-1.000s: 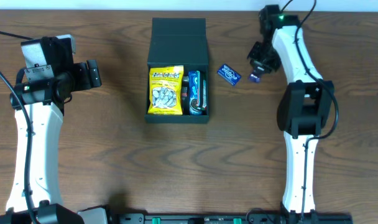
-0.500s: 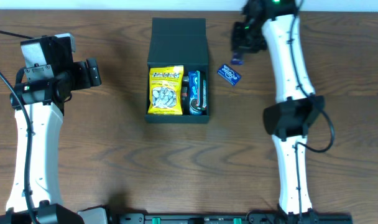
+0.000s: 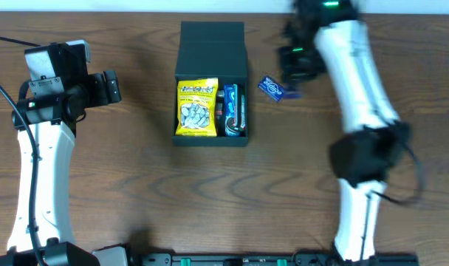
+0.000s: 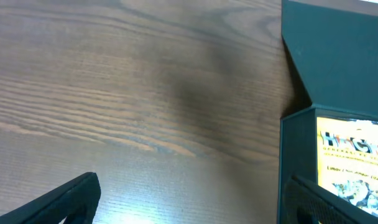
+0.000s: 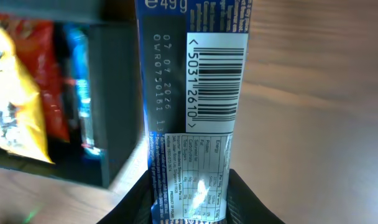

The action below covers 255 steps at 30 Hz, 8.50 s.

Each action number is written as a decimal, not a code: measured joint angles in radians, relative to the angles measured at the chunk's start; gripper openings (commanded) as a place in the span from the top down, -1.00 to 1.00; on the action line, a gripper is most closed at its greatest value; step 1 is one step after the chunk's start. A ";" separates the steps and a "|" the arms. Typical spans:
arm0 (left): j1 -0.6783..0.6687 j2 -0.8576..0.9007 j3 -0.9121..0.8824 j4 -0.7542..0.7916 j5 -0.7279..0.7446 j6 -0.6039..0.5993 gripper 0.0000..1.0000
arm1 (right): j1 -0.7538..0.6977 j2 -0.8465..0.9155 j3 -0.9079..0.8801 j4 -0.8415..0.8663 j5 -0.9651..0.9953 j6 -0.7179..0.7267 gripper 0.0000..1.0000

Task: Pack container
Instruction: 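Carry the blue bar pack left and lower it into the box, then open the right gripper and reach toward the small blue packet, then grasp the blue Eclipse mints tin and carry it over the box, then lower the mints tin into the box and open the right gripper, then bring both grippers to the box lid's back edge and grip it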

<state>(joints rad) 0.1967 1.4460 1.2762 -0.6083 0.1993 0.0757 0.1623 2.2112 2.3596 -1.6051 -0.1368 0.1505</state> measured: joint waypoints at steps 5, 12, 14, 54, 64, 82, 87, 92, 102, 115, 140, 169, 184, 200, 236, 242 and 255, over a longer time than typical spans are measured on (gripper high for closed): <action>0.000 0.000 0.000 0.011 0.004 0.001 -0.91 | 0.081 -0.160 -0.237 0.192 0.032 -0.003 0.81; 0.000 0.000 0.000 0.012 0.004 0.003 -0.91 | 0.356 -0.093 -0.406 0.455 0.005 0.078 0.74; 0.000 0.000 0.000 0.012 0.004 0.003 -0.91 | 0.372 -0.090 -0.420 0.497 0.016 0.127 0.74; 0.000 0.000 0.000 0.011 0.004 0.003 -0.91 | 0.420 -0.005 -0.515 0.571 0.106 0.425 0.19; 0.000 0.000 0.000 0.011 0.004 0.003 -0.91 | 0.420 -0.005 -0.505 0.543 0.109 0.397 -0.08; 0.000 0.000 0.000 0.007 0.004 0.003 -0.91 | 0.179 -0.058 -0.360 0.671 0.258 0.199 -0.53; 0.000 0.000 0.000 0.005 0.004 0.003 -0.91 | 0.125 -0.017 -0.365 0.710 0.205 -0.069 -0.75; 0.000 0.000 0.000 0.003 0.004 0.003 -0.91 | 0.086 0.048 -0.371 0.706 0.100 -0.298 -0.89; 0.000 0.000 0.000 0.002 0.004 0.003 -0.91 | 0.076 0.150 -0.373 0.678 0.057 -0.461 -0.80; 0.000 0.000 0.000 -0.008 0.004 0.003 -0.91 | 0.076 0.202 -0.373 0.676 0.058 -0.502 -0.43; 0.000 0.000 0.000 -0.008 0.004 0.003 -0.91 | 0.079 0.202 -0.358 0.628 0.061 -0.411 0.45; 0.000 0.000 0.000 0.000 0.004 0.003 -0.91 | 0.376 0.015 -0.264 0.356 0.054 0.333 0.65; 0.000 0.000 0.000 -0.002 0.004 0.003 -0.91 | 0.384 0.016 -0.370 0.447 0.096 0.425 -0.21; -0.004 0.001 0.000 0.069 0.103 0.000 -0.91 | 0.302 0.014 -0.026 0.480 0.040 0.318 -0.53; -0.112 0.996 0.786 0.049 0.580 -0.509 0.89 | -0.012 0.429 -0.102 0.864 -0.440 0.367 0.97; -0.132 1.108 0.942 -0.081 0.579 -0.506 0.89 | -0.027 0.444 -0.102 0.879 -0.494 0.410 0.97; -0.154 1.150 0.944 -0.151 0.556 -0.489 0.89 | 0.006 0.473 -0.102 0.954 -0.592 0.430 0.97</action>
<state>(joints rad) 0.0422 2.5958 2.2204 -0.7597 0.7555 -0.4129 0.1684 2.6839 2.2574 -0.6506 -0.7288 0.5804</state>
